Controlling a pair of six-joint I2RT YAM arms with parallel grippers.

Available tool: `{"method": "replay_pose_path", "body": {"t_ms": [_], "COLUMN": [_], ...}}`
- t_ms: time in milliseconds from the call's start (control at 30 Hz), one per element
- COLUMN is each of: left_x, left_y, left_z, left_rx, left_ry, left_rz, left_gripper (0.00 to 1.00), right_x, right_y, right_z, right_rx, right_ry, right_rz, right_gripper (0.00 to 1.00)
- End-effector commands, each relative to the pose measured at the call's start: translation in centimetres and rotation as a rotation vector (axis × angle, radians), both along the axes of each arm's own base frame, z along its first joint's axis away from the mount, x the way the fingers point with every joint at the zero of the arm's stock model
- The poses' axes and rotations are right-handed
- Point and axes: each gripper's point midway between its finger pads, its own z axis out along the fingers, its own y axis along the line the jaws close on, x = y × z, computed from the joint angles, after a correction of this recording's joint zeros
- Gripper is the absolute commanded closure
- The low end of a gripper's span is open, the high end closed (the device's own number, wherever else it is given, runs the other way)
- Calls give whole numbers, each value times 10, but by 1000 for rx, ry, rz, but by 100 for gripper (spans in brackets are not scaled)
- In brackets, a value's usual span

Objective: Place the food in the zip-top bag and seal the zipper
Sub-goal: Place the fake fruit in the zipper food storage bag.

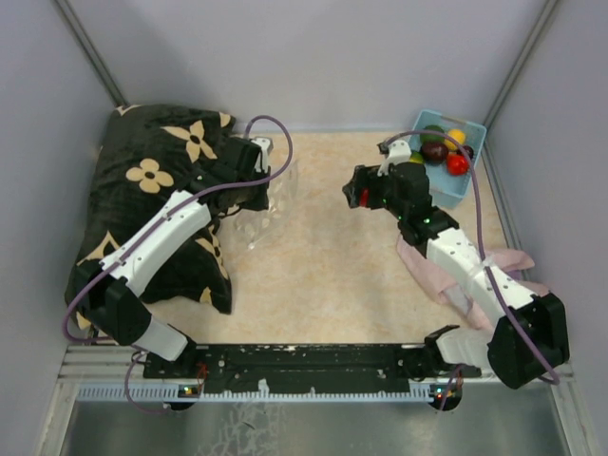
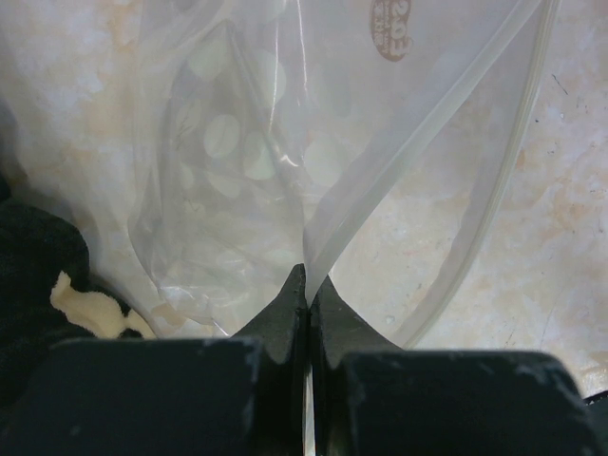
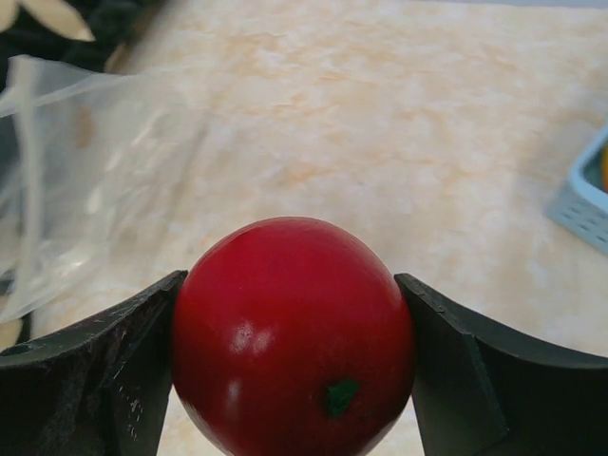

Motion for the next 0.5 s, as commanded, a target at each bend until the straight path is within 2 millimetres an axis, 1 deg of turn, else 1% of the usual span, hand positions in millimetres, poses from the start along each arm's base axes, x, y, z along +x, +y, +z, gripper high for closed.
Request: {"method": "replay_pose_path", "body": {"t_ms": [0, 233, 367, 467], "left_x": [-1, -2, -2, -3], "left_y": [-1, -3, -5, -6], "left_z": [11, 11, 10, 10], "left_rx": [-26, -32, -34, -38], "left_ry": [-36, -42, -37, -34], "left_rz": [-20, -36, -49, -56], "left_gripper": [100, 100, 100, 100], "right_x": [-16, -58, -77, -86], "right_y": [42, 107, 138, 155], "right_z": [47, 86, 96, 102], "right_rx": [124, 214, 223, 242], "right_ry": [-185, -387, -485, -541], "right_rz": [111, 397, 543, 628], "right_gripper": [54, 54, 54, 54]}}
